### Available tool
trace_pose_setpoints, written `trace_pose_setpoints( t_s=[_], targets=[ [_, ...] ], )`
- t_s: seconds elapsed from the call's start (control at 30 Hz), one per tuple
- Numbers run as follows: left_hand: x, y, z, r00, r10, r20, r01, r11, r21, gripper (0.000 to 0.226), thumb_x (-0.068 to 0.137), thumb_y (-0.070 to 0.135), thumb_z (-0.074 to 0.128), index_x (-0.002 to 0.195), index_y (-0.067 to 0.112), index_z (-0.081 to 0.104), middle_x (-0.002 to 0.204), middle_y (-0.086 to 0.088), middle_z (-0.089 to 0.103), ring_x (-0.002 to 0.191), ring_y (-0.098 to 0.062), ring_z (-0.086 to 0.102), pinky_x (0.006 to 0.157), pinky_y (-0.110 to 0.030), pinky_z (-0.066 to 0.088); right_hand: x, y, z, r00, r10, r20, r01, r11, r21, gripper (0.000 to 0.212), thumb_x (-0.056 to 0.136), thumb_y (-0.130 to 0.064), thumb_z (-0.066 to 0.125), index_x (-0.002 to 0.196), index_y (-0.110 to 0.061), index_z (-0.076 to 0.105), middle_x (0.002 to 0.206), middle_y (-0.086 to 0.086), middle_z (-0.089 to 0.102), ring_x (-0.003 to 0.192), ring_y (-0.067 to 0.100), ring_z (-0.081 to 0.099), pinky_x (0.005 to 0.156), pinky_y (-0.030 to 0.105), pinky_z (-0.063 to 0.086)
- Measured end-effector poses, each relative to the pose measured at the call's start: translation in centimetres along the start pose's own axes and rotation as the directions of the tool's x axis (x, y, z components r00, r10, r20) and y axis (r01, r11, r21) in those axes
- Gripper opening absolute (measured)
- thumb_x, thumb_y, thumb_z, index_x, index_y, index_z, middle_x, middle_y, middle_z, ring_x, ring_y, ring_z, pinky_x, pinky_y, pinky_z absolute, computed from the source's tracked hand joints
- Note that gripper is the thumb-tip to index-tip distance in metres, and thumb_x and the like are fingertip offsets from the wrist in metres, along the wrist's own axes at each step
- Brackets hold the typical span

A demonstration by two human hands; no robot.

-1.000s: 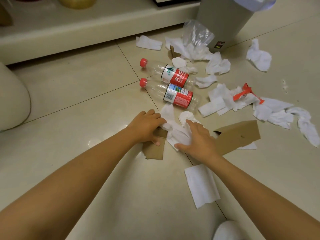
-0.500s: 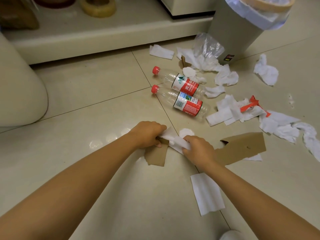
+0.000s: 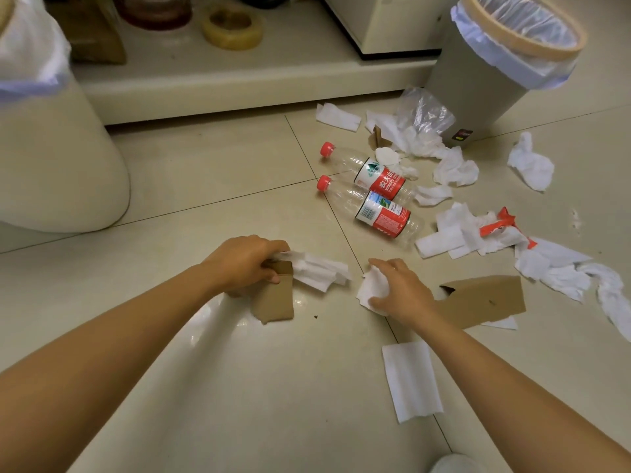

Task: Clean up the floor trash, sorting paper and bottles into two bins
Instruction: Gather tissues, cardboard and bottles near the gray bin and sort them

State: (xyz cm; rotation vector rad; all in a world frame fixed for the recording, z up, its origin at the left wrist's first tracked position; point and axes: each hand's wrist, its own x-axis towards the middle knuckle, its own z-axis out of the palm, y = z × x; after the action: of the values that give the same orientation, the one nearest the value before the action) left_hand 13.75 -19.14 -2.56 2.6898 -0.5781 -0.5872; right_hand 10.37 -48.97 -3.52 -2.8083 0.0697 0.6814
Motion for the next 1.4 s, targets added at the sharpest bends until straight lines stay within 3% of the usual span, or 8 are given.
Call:
trace_pose_setpoints(
  t_s=[0.17,0.33,0.6,0.7,0.83,0.97,1.13,1.4],
  targets=[
    [-0.5,-0.3,0.3,1.000,0.011,0.025,-0.011,1.000,-0.002,0.031,0.086,0.034,0.065,0.114,0.030,0.054,0.097,0.005,0.064,0.090,-0.019,0.055,0.072,-0.033,0.043,-0.3,-0.3,1.0,0.999,-0.031,-0.008,0.031,0.996,0.081,0.038,0.081,-0.021,0.065,0.118,-0.026,0.057,0.111,0.003,0.052,0.100,0.025,0.057,0.077,0.035,0.047],
    [-0.4,0.2,0.1,0.994,0.088,0.058,-0.089,0.996,0.023,0.026,0.086,0.027,0.063,0.111,0.034,0.057,0.099,0.011,0.062,0.097,-0.014,0.053,0.076,-0.032,0.043,-0.7,-1.5,0.4,0.972,-0.144,-0.188,0.192,0.944,0.270,0.049,0.078,-0.016,0.062,0.124,-0.030,0.052,0.110,-0.009,0.054,0.095,0.013,0.055,0.074,0.028,0.045],
    [-0.5,1.0,-0.3,0.983,0.130,0.130,-0.151,0.974,0.168,0.022,0.087,0.023,0.061,0.108,0.029,0.062,0.098,0.007,0.061,0.096,-0.016,0.056,0.073,-0.031,0.043,-0.5,-5.2,1.1,0.883,-0.390,0.262,0.407,0.913,-0.014,0.107,0.069,-0.021,0.074,0.145,-0.047,0.004,0.149,-0.015,0.017,0.099,0.022,0.058,0.073,0.034,0.051],
    [-0.9,0.6,-0.2,0.982,0.114,0.150,-0.142,0.971,0.192,0.026,0.087,0.023,0.059,0.111,0.032,0.062,0.099,0.007,0.062,0.096,-0.017,0.056,0.078,-0.036,0.050,-0.5,-6.3,2.4,0.904,-0.354,0.240,0.390,0.913,-0.124,0.078,0.074,-0.019,0.069,0.139,-0.036,0.030,0.138,-0.005,0.031,0.081,0.025,0.058,0.064,0.034,0.047],
    [-2.3,-0.6,-0.7,0.986,0.072,0.151,-0.103,0.972,0.212,0.027,0.089,0.025,0.058,0.115,0.031,0.061,0.105,0.008,0.062,0.100,-0.016,0.056,0.080,-0.034,0.047,-0.4,-6.9,2.5,0.928,-0.317,0.197,0.349,0.924,-0.157,0.034,0.084,-0.021,0.061,0.117,-0.027,0.057,0.109,0.002,0.055,0.094,0.025,0.058,0.071,0.032,0.044],
    [-4.9,-2.7,-2.7,1.000,-0.004,0.030,-0.001,0.986,0.164,0.021,0.088,0.029,0.059,0.108,0.033,0.061,0.102,0.012,0.062,0.097,-0.012,0.055,0.075,-0.030,0.045,-0.7,-9.1,0.0,0.936,-0.352,0.026,0.351,0.935,0.041,0.025,0.085,-0.021,0.061,0.109,-0.025,0.064,0.109,0.000,0.059,0.098,0.022,0.056,0.081,0.034,0.046],
    [-9.4,-5.3,-7.4,0.975,-0.114,-0.188,0.129,0.989,0.069,0.023,0.094,0.026,0.054,0.116,0.029,0.058,0.112,0.007,0.061,0.099,-0.016,0.055,0.079,-0.033,0.048,-0.6,-15.8,-4.1,0.858,-0.489,-0.154,0.507,0.856,0.104,0.020,0.082,-0.020,0.063,0.101,-0.023,0.066,0.102,-0.001,0.061,0.091,0.021,0.057,0.073,0.032,0.045],
    [-16.6,-7.7,-15.0,0.787,-0.282,-0.549,0.282,0.955,-0.087,0.026,0.095,0.029,0.054,0.121,0.024,0.055,0.113,-0.001,0.063,0.100,-0.020,0.059,0.079,-0.027,0.045,-1.9,-26.6,-10.7,0.690,-0.611,-0.388,0.666,0.746,0.012,0.024,0.085,-0.030,0.063,0.109,-0.024,0.064,0.108,-0.002,0.065,0.087,0.016,0.056,0.066,0.028,0.043]
  ],
)
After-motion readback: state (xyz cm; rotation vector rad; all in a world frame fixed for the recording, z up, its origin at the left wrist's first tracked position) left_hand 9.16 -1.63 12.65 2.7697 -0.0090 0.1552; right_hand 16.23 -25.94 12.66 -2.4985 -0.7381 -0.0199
